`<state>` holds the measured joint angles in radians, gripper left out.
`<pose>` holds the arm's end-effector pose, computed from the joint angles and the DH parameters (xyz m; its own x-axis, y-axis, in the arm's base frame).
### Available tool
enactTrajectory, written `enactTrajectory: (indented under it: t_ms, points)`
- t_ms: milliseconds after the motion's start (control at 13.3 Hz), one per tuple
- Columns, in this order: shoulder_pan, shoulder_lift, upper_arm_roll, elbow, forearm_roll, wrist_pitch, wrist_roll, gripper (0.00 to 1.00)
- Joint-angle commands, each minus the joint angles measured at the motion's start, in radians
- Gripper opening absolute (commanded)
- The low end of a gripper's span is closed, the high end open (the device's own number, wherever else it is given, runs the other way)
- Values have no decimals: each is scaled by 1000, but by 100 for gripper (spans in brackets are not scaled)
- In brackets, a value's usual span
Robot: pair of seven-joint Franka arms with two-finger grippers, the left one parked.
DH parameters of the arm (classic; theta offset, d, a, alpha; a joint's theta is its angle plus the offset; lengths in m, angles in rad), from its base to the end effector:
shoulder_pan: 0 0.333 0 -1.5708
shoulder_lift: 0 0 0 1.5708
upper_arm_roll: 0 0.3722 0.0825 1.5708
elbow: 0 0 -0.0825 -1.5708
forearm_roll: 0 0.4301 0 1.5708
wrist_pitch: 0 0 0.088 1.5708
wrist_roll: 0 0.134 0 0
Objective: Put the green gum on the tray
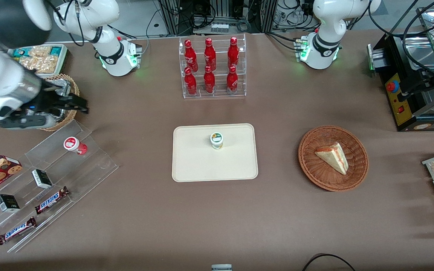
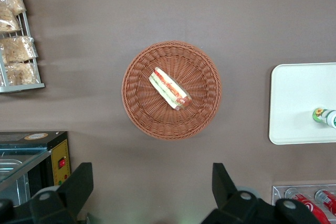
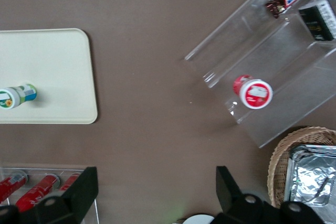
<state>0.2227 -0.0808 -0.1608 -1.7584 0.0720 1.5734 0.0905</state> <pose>0.5611 0.0412 0.6043 0.9933 -0.0270 -0.1122 -0.0355 -0.9966 -0.0746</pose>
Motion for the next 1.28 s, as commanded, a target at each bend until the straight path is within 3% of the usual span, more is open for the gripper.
enactTrajectory:
  t_ms: [0,377,829,1205]
  points:
    - [-80,-22,9,-10,3,-15,-79,100]
    - [-176,-8,12,11,-63,-10,-165,100]
    - [-236,36,24,65,-61,-6,-184,100]
    - [-272,56,115,68,-57,-1,-176,100]
